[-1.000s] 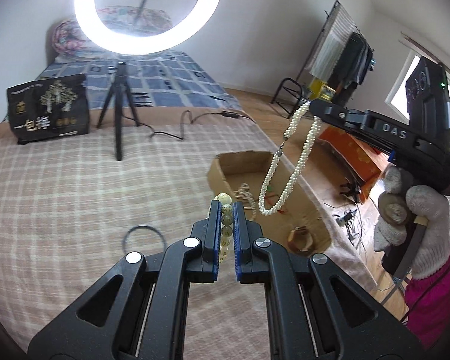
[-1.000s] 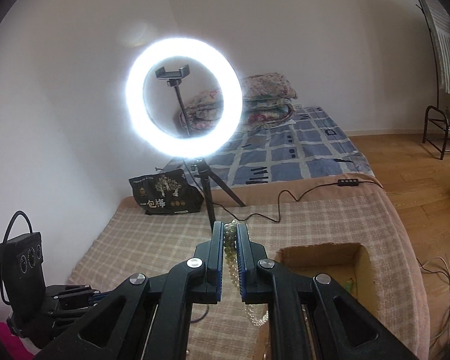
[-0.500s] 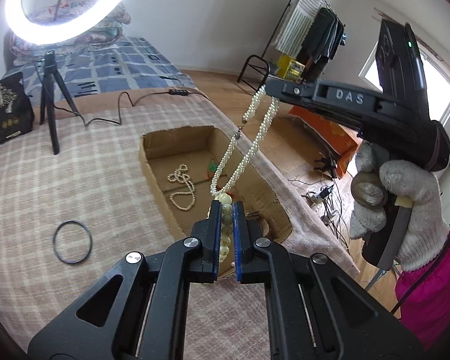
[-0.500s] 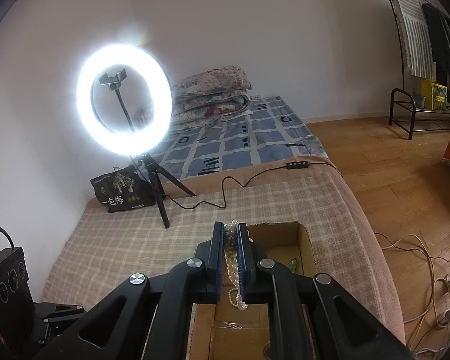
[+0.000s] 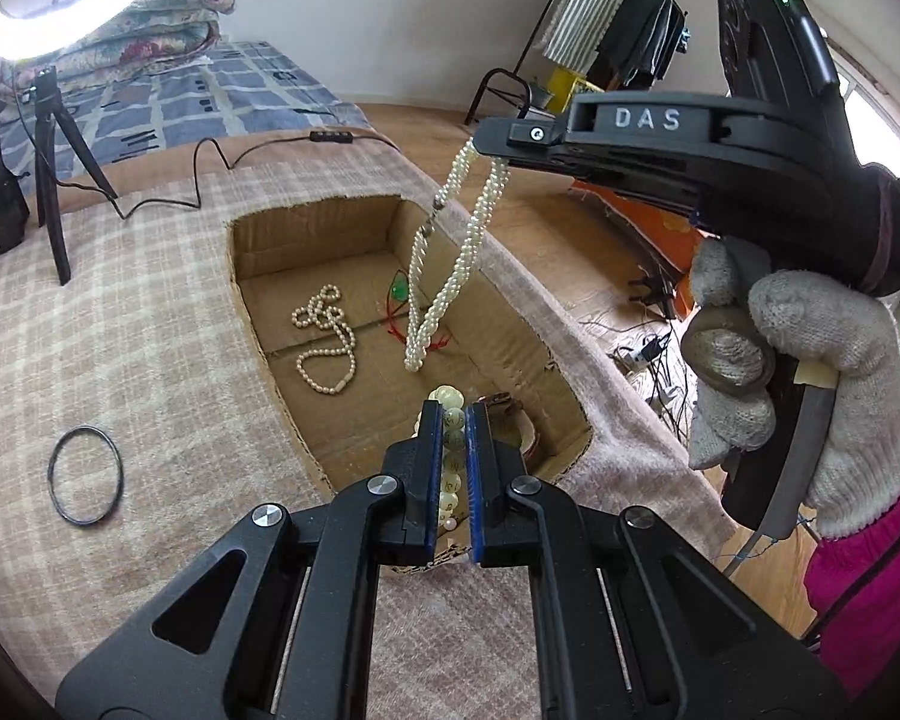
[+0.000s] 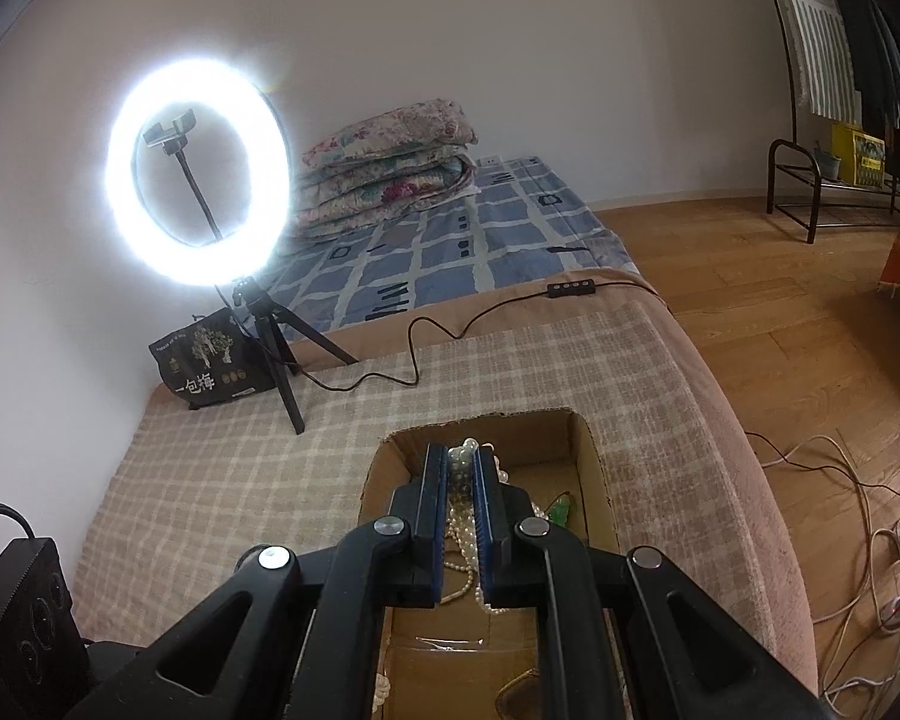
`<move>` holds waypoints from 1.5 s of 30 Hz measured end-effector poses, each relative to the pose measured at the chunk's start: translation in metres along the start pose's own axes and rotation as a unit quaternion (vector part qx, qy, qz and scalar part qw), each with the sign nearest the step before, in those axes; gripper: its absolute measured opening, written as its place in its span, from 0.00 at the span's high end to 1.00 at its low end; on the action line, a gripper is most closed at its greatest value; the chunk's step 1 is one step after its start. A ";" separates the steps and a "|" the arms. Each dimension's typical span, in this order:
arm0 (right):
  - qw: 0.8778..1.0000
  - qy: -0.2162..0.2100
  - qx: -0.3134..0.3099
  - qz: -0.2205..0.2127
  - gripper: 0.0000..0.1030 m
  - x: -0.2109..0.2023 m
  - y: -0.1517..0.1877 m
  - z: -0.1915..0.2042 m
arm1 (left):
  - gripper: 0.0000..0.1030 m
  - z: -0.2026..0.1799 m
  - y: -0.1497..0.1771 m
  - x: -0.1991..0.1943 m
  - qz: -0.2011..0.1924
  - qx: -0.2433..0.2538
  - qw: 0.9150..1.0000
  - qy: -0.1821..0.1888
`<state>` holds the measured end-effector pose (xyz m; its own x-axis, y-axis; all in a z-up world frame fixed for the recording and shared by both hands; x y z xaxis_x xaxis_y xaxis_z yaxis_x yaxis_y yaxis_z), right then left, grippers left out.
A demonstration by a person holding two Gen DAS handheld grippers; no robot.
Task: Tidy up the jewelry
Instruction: 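Open the left tool inside the box while the right tool releases the necklace there, then move the left tool to the blue-black bangle while the right tool approaches the pearl earring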
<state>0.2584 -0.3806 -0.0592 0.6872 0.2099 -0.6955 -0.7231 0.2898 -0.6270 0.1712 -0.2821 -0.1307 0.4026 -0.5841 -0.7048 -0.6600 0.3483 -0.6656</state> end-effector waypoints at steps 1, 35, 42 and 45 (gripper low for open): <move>1.000 0.001 0.001 0.002 0.94 0.003 0.001 -0.001 | 0.95 0.001 0.001 0.003 0.003 0.001 1.000 0.000; 0.998 0.060 0.018 -0.007 0.09 0.021 0.005 -0.012 | 0.42 0.007 0.011 0.010 0.020 0.016 0.999 -0.026; 0.998 0.055 0.026 -0.024 0.09 0.009 0.002 -0.007 | 0.42 0.022 0.015 -0.006 0.019 0.011 0.999 -0.037; 0.998 0.049 0.021 -0.032 0.09 0.000 0.003 0.001 | 0.42 0.036 0.018 -0.018 0.016 0.005 0.999 -0.047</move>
<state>0.2565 -0.3790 -0.0603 0.7203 0.0980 -0.6867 -0.6730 0.3386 -0.6576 0.1744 -0.2391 -0.1391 0.4390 -0.5014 -0.7456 -0.6675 0.3735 -0.6442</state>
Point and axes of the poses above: each gripper's, at about its wrist camera, not at the fingertips, and x roughly the way its jaws point, z to its left, y to its underside, the point moved 7 cm from there along x, roughly the way its jaws point, and after that the axes turned 9 degrees about x, right-handed, at the moved point
